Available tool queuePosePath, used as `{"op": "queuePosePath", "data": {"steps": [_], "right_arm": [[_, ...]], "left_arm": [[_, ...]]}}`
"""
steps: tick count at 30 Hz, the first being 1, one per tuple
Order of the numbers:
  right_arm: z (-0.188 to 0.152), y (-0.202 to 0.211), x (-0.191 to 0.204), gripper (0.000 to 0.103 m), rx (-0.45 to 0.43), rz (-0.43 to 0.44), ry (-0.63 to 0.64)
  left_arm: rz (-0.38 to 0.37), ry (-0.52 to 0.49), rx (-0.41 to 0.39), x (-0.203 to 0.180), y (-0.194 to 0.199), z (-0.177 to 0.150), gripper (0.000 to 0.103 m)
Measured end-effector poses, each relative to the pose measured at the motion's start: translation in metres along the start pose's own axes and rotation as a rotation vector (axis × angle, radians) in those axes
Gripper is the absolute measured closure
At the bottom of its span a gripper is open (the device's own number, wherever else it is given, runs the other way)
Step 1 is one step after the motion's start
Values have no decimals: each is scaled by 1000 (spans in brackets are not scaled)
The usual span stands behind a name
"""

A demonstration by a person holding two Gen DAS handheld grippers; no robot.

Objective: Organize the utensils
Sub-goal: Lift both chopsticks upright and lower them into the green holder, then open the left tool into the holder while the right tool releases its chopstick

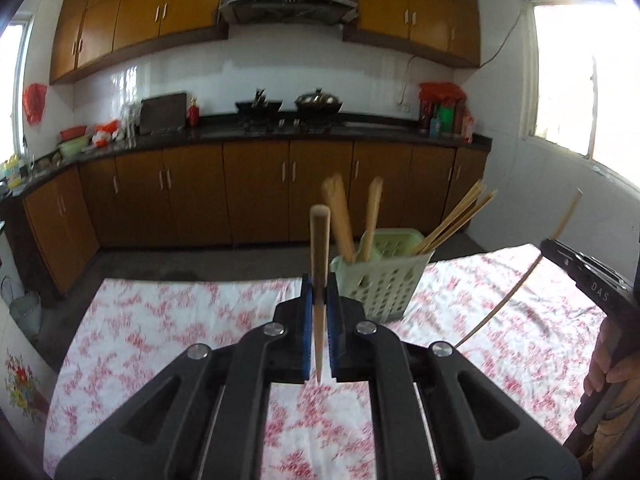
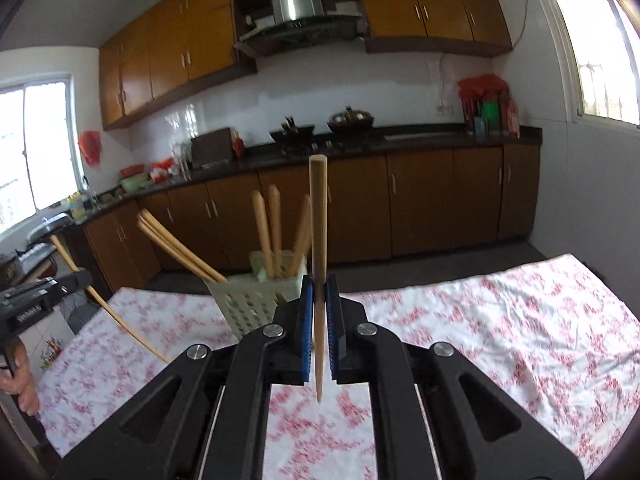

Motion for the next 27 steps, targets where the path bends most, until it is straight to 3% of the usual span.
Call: {"op": "queuePosePath", "data": {"steps": [6, 13, 17, 22, 27], "right_arm": [[45, 31, 28, 96, -172, 99, 16], [81, 27, 42, 96, -309, 112, 25], [84, -4, 40, 96, -294, 89, 36], [75, -46, 37, 96, -195, 61, 38], [61, -63, 38, 95, -124, 65, 37]], "left_arm": [[-49, -3, -137, -22, 28, 42, 95], [-71, 48, -321, -43, 39, 99, 95], [-41, 52, -351, -49, 17, 111, 95], [-33, 48, -287, -53, -31, 102, 95], [-32, 70, -236, -42, -56, 92, 95]]}}
Point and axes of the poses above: each gripper's, at about its wrist camera, not at the fingertips, and y roughly against the way its jaws point, x to its left, z to its top, the point moved 5 cm from there along -y, roughly the way its jaws point, and after that the axes turned 9 degrees about x, right-handed, at the moved point
